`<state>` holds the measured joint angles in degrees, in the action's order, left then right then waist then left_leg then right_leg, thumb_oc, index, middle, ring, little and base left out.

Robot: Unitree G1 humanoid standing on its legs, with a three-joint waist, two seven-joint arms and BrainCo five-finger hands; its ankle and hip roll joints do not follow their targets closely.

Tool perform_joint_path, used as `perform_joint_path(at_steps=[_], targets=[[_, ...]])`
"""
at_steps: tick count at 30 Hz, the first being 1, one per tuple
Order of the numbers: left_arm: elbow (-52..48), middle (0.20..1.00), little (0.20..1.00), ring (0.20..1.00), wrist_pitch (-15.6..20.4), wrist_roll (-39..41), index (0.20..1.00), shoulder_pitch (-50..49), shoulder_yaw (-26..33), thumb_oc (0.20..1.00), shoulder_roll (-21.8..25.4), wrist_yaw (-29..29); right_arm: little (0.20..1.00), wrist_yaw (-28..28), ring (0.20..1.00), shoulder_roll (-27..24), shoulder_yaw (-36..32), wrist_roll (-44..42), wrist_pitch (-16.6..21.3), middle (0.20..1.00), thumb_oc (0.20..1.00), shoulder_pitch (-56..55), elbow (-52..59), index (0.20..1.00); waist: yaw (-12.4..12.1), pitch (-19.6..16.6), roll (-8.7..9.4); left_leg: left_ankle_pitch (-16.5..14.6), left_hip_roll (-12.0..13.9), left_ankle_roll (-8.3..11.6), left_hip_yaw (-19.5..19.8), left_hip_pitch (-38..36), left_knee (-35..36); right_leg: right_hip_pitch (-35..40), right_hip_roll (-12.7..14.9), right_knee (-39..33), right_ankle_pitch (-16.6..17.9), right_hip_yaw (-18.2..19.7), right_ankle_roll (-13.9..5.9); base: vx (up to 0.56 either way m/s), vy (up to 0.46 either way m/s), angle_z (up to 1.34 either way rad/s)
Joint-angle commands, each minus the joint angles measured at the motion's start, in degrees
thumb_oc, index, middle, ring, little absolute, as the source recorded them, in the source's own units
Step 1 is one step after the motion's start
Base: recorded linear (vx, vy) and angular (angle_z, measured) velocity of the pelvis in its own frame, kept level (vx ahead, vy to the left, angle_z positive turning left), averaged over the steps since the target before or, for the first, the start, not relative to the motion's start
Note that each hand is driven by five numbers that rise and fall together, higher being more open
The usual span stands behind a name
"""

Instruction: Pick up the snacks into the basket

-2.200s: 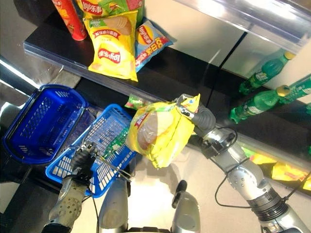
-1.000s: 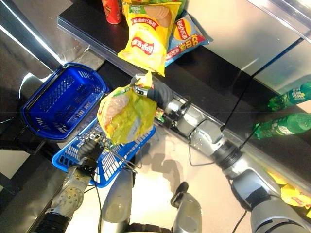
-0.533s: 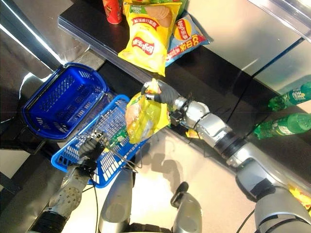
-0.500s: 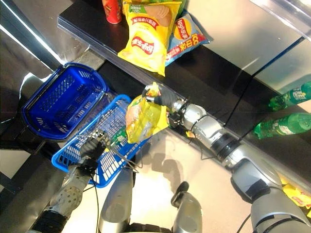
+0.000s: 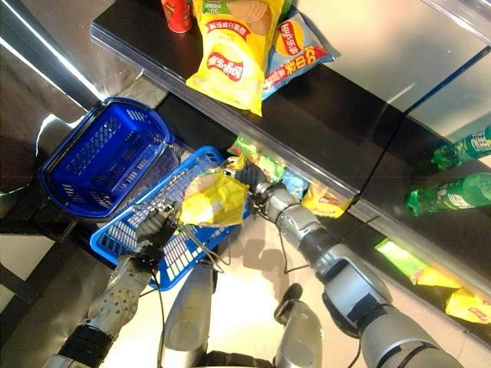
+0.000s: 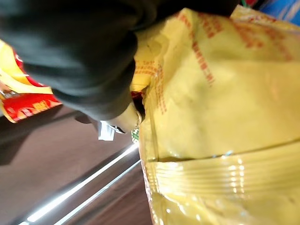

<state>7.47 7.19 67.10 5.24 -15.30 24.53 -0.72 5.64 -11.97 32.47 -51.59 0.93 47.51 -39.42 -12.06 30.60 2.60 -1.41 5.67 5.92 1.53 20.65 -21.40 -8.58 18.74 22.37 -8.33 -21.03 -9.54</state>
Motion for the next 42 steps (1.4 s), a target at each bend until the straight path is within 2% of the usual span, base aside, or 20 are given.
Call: perform_joint_path(at_steps=[1,5,10,15,28,29,30,31,42], targets=[[-15.3,0.200,0.200,0.200,5.7,3.3,0.200,2.8,-3.1,0.200,-3.0,3.7,0.200,-0.1,0.200,2.1,-4.9,-7.5,4.3,0.200,0.200,3.6,-0.6,0.200,-1.9,-3.0,-2.67,-0.3,-0.7,-3.25,0.8,0.8,-1.4,-2.1,0.7,2.8,5.1,1.5,1.09,0.00,0.001,0.04],[-15.1,0.200,0.200,0.200,6.0,4.4,0.200,3.6,-3.9,0.200,-3.6,3.0,0.200,-1.8,0.200,5.9,-9.6,-12.5,6.8,0.200,0.200,4.4,-3.2,0.200,-2.2,-3.1,-3.28,-0.5,-1.2,-3.50,1.3,1.3,-1.7,-2.2,0.8,3.1,4.9,1.3,1.03,0.00,0.004,0.04],[-15.6,0.200,0.200,0.200,6.1,5.1,0.200,4.1,-4.7,0.200,-3.6,3.0,0.200,-3.8,0.200,6.5,-10.8,-9.2,7.9,0.200,0.200,6.0,-6.8,0.200,-2.5,-3.1,-3.86,-0.5,-1.6,-3.65,1.5,1.8,-1.8,-2.5,0.8,3.1,5.0,1.2,0.96,0.00,0.004,0.02],[-18.5,0.200,0.200,0.200,6.0,5.3,0.200,4.4,-5.7,0.200,-2.5,3.4,0.200,-5.7,0.200,6.5,-10.6,-2.8,6.5,0.200,0.200,7.8,-14.0,0.200,-3.3,-3.1,-4.56,-0.5,-2.0,-3.99,1.8,2.7,-2.2,-2.9,0.9,3.2,5.1,0.9,0.95,-0.01,0.006,0.09],[-20.6,0.200,0.200,0.200,6.3,5.5,0.200,6.2,-7.4,0.200,-2.9,3.3,0.200,-7.1,0.200,8.6,-13.7,-0.4,4.7,0.200,0.200,5.7,-24.3,0.200,-3.9,-2.9,-5.80,-0.8,-2.6,-4.30,2.2,3.7,-3.0,-3.6,1.2,3.9,5.0,0.7,0.91,0.00,0.005,0.02],[-20.6,0.200,0.200,0.200,6.3,5.5,0.200,6.2,-7.4,0.200,-2.9,3.3,0.297,-7.1,0.297,8.6,-13.7,-0.4,4.7,0.297,0.297,5.7,-24.3,0.297,-4.0,-2.9,-5.80,-0.8,-2.6,-4.30,2.2,3.7,-3.0,-3.6,1.2,3.9,5.0,0.7,0.91,0.00,0.000,0.00],[-20.7,0.200,0.200,0.200,6.3,5.6,0.200,6.3,-7.5,0.200,-3.0,3.1,0.580,-7.3,0.580,8.8,-14.1,-0.9,4.9,0.580,0.580,5.5,-24.7,0.580,-4.0,-2.9,-5.82,-0.8,-2.6,-4.34,2.2,3.8,-3.1,-3.6,1.2,3.9,5.0,0.7,0.88,0.00,0.000,0.00],[-20.7,0.200,0.200,0.200,6.4,5.6,0.200,6.4,-7.5,0.200,-3.1,2.9,1.000,-7.5,1.000,9.3,-14.3,-1.2,5.0,1.000,1.000,5.3,-24.8,1.000,-3.9,-2.9,-5.86,-0.9,-2.6,-4.37,2.2,3.8,-3.2,-3.7,1.2,4.0,5.0,0.6,0.87,0.00,0.000,0.00],[-20.2,0.200,0.200,0.200,6.8,6.3,0.200,6.1,-7.8,0.200,-3.3,2.9,1.000,-6.3,1.000,11.6,-14.5,-7.8,5.9,1.000,1.000,3.9,-20.3,1.000,-3.5,-3.3,-5.46,-1.1,-2.9,-4.55,1.9,3.9,-3.4,-4.2,1.3,4.0,5.2,1.0,0.91,0.00,0.005,0.00]])
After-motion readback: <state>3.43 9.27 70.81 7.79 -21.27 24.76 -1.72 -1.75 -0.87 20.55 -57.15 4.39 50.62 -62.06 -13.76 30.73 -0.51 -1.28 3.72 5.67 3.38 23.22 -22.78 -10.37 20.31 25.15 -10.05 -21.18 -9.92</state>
